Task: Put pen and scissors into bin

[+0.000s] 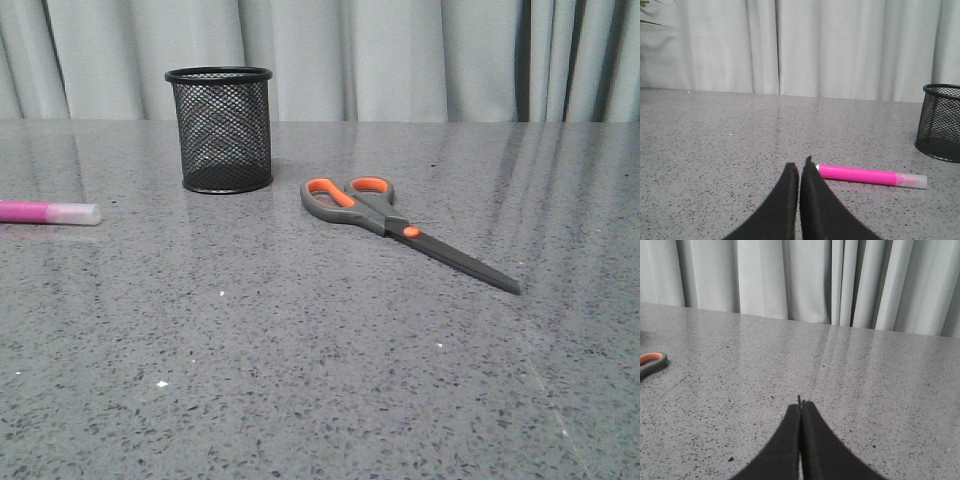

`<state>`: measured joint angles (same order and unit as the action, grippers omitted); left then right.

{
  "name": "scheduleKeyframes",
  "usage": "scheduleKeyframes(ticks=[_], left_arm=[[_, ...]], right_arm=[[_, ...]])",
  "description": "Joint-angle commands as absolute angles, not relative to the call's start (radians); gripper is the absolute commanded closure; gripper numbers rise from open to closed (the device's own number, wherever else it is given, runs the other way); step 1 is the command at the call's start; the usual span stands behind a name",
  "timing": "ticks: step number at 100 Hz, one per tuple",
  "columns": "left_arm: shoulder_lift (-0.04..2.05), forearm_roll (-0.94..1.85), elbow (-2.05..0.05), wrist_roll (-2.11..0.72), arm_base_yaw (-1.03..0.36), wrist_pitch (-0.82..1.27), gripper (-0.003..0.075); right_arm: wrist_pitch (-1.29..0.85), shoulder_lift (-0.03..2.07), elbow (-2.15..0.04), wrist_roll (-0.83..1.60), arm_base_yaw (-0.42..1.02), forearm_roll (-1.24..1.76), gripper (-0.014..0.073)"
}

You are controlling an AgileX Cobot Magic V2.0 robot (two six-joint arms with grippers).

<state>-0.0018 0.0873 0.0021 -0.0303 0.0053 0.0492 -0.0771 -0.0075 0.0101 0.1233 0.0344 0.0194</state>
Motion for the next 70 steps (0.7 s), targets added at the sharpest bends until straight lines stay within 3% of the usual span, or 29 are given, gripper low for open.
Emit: scheduleKeyframes(ticks=[1,54,70], left_arm=[[-0.030,0.111,0.025,-0.023,0.000,-0.030,0.0742],[-0.030,0.725,0.023,-0.023,-0.001,-0.028,0.0742],[-0.030,0.837,0.018,-0.023,-0.001,-0.026,0.0742]], right_arm=[[0.014,-0.028,0.028,0.126,0.027,0.016,0.0662],[0.064,-0.028,0.028,0.126,0.027,0.540,0.0662],[0.036,-0.028,0.010,0.126,0.027,0.563,0.0661]])
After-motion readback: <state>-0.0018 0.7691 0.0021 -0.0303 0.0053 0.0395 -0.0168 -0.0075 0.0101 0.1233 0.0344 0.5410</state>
